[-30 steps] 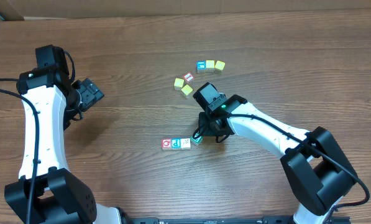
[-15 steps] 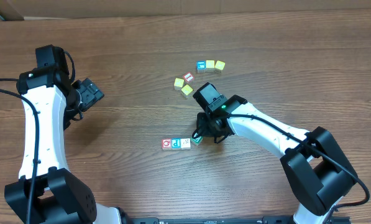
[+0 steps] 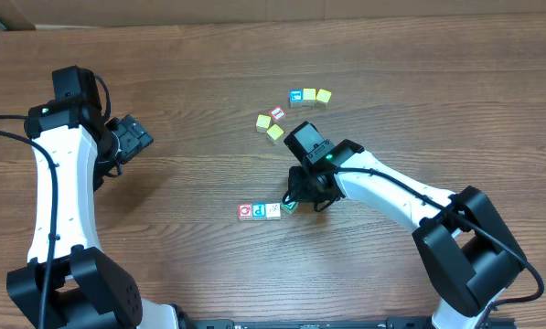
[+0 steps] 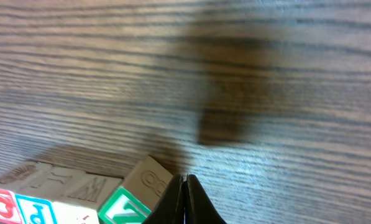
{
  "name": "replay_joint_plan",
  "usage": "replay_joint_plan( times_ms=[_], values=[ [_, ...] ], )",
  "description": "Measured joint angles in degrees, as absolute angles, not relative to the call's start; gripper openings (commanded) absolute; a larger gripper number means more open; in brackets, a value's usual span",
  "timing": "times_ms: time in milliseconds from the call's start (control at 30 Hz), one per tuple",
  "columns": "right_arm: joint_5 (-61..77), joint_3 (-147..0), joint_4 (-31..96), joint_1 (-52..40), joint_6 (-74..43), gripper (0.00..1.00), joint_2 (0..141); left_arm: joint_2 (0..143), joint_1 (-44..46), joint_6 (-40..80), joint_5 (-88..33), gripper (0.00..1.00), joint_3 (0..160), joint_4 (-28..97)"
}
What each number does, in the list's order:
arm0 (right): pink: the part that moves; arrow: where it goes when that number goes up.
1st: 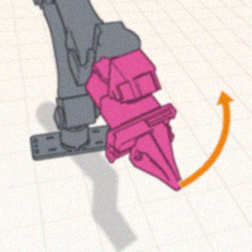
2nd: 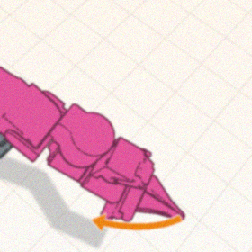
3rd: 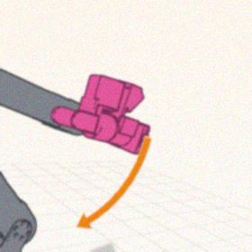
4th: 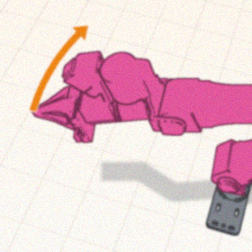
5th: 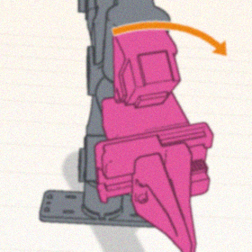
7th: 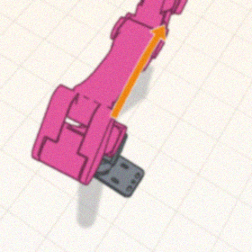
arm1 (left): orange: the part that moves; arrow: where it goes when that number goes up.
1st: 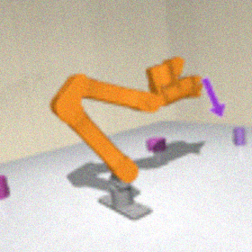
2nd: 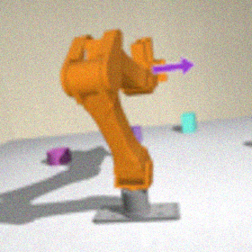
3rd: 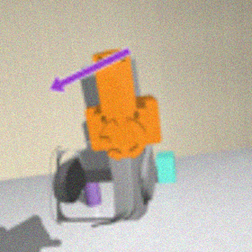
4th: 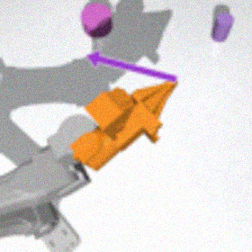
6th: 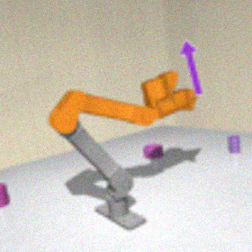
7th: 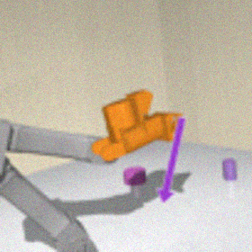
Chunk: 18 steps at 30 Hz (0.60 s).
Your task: Flip 4 blocks
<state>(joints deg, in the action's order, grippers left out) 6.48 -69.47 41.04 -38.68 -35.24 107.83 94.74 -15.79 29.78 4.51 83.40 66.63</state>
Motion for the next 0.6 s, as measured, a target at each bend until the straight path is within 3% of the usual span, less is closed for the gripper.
replay_joint_plan(
  times_ms=[600],
  values=[
    [5.08, -69.47, 40.51, -38.68, -35.38, 0.04, 107.83, 94.74, -15.79, 29.78, 4.54, 1.0, 83.4, 66.65]
  ],
)
